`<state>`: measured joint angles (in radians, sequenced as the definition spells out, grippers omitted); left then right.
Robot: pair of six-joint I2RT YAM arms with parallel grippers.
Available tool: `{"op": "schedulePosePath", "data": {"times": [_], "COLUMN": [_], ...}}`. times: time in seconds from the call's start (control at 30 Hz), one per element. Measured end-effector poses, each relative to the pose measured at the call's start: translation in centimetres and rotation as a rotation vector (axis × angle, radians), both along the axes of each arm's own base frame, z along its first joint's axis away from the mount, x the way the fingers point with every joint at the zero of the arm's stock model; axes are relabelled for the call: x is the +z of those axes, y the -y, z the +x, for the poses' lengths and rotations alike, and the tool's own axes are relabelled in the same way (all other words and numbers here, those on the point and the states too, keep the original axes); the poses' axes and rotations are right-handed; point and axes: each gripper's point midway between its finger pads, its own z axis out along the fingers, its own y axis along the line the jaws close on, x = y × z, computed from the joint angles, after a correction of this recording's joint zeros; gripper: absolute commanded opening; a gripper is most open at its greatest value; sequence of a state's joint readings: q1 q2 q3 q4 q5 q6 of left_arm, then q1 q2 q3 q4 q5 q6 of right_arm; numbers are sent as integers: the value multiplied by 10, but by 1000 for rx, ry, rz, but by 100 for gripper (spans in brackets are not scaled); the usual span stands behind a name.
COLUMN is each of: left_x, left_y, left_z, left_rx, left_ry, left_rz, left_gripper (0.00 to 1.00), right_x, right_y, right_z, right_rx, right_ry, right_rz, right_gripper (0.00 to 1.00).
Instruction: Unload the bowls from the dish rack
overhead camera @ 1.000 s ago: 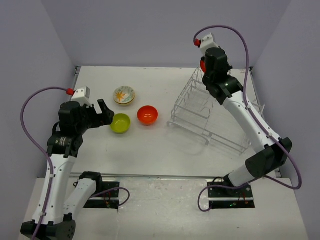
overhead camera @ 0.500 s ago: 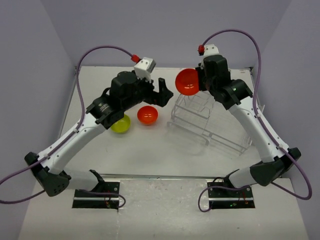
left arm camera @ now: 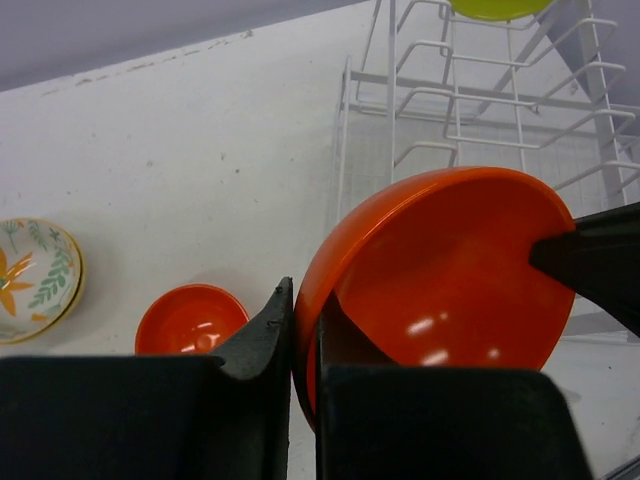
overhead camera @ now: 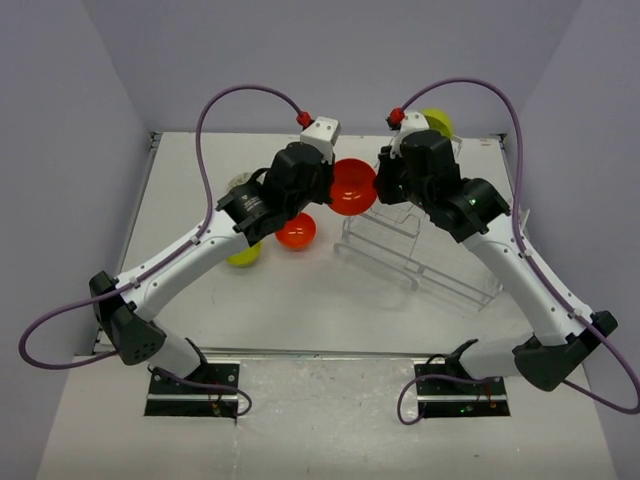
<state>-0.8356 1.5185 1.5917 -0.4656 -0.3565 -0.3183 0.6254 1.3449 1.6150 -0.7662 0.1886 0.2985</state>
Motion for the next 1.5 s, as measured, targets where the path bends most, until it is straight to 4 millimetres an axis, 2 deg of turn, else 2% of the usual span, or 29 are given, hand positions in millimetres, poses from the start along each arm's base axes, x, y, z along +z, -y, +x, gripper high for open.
{"op": "schedulePosePath", "data": {"times": [0.03, 0.07, 0.2, 0.27, 0.37, 0.47, 0.53, 0.67, 0.73, 0.8, 0.83, 0.93, 1.0, 1.03, 1.1, 1.13, 1.33, 1.4, 1.43, 1.5], "left_x": [-2, -4, -16, -27, -60, -104, -136, -198, -222, -237, -241, -245, -244, -244, -243, -243, -238, -223, -209, -171], "left_y": [-1, -6, -38, -62, -107, -138, -144, -141, -139, -137, -135, -130, -125, -123, -120, -118, -117, -117, -118, -118], "left_z": [0, 1, 12, 25, 45, 53, 54, 52, 49, 44, 42, 39, 39, 39, 41, 41, 40, 37, 34, 27], "left_rx": [7, 31, 164, 235, 341, 394, 387, 343, 323, 308, 300, 276, 257, 251, 240, 237, 226, 220, 219, 205], "left_ry": [-6, -8, -50, -85, -167, -284, -372, -540, -603, -647, -661, -677, -675, -675, -671, -671, -659, -632, -609, -532], "left_rz": [5, 19, 49, 46, 49, 60, 59, 53, 49, 39, 34, 8, -9, -18, -33, -40, -51, -60, -68, -94], "left_gripper": [0, 0, 0, 0, 0, 0, 0, 0, 0, 0, 6, 8, 12, 22, 32, 41, 77, 83, 99, 100], "right_x": [-2, -4, -6, -7, 1, 14, 21, 22, 19, 16, 16, 15, 14, 14, 11, 10, -6, -9, -9, -3], "right_y": [-1, -2, 7, 18, 35, 50, 58, 65, 67, 67, 68, 68, 68, 68, 68, 68, 65, 64, 64, 70], "right_z": [0, -2, -8, -14, -22, -30, -34, -43, -46, -49, -50, -51, -50, -50, -50, -49, -36, -29, -25, -13], "right_rx": [-2, 0, -20, -43, -78, -107, -121, -116, -109, -99, -97, -90, -87, -87, -85, -87, -90, -93, -96, -131], "right_ry": [-2, -10, 4, 14, 44, 87, 110, 121, 119, 116, 116, 118, 117, 115, 109, 106, 61, 49, 49, 71], "right_rz": [4, 13, 7, 2, 11, 35, 45, 48, 43, 38, 36, 27, 20, 17, 11, 8, -39, -67, -84, -131], "right_gripper": [82, 99, 99, 99, 99, 99, 99, 99, 99, 99, 99, 99, 99, 99, 99, 99, 99, 99, 99, 99]}}
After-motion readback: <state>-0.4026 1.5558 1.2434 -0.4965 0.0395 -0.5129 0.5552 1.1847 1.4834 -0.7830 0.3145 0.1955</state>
